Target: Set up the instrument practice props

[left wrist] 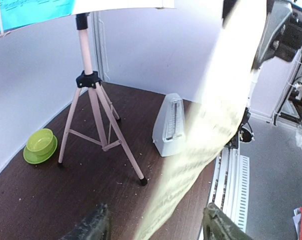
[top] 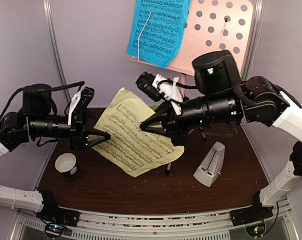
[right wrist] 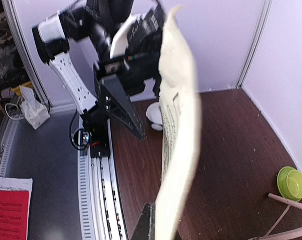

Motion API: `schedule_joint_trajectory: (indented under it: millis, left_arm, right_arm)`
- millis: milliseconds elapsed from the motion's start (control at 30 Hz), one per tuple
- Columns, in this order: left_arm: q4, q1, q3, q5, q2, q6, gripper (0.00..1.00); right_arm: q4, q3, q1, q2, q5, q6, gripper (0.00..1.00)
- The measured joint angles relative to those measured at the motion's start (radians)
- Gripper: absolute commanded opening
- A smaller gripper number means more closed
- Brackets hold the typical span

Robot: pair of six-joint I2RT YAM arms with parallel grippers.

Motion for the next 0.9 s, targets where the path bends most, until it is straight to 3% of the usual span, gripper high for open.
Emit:
schedule_joint_trajectory:
  millis: [233, 333, 467, 667, 733, 800, 833, 900]
  left_arm:
    - [0.277, 0.001, -0.322, -0.136, -0.272, -0.118, 0.74]
    - [0.370, 0.001, -0.374, -0.160, -0.319, -0.150, 0.80]
    - [0.504, 0.001, -0.379, -0.150, -0.277, -0.189, 0.97]
    - [0.730, -0.008, -0.336, -0.050, -0.082, -0.282, 0.96]
    - [0.790, -0.021, -0.301, -0.015, -0.014, -0.308, 0.87]
    - [0.840, -0.039, -0.251, 0.024, 0.049, -0.330, 0.68]
    - [0.865, -0.046, -0.228, 0.042, 0.073, -0.343, 0.52]
    - [0.917, -0.059, -0.188, 0.084, 0.115, -0.360, 0.10]
  right_arm:
    - [0.155, -0.060, -0.020, -0.210, -0.033, 0.000, 0.00]
    - [0.221, -0.083, -0.027, -0.280, -0.054, 0.012, 0.00]
    - [0.304, -0.107, -0.031, -0.332, -0.090, 0.051, 0.00]
    - [0.407, -0.161, -0.032, -0.362, -0.137, 0.115, 0.00]
    - [0.428, -0.190, -0.033, -0.372, -0.143, 0.129, 0.00]
    - [0.441, -0.219, -0.036, -0.382, -0.143, 0.137, 0.00]
    - [0.456, -0.241, -0.039, -0.390, -0.143, 0.142, 0.00]
    - [0.485, -0.302, -0.049, -0.418, -0.136, 0.153, 0.00]
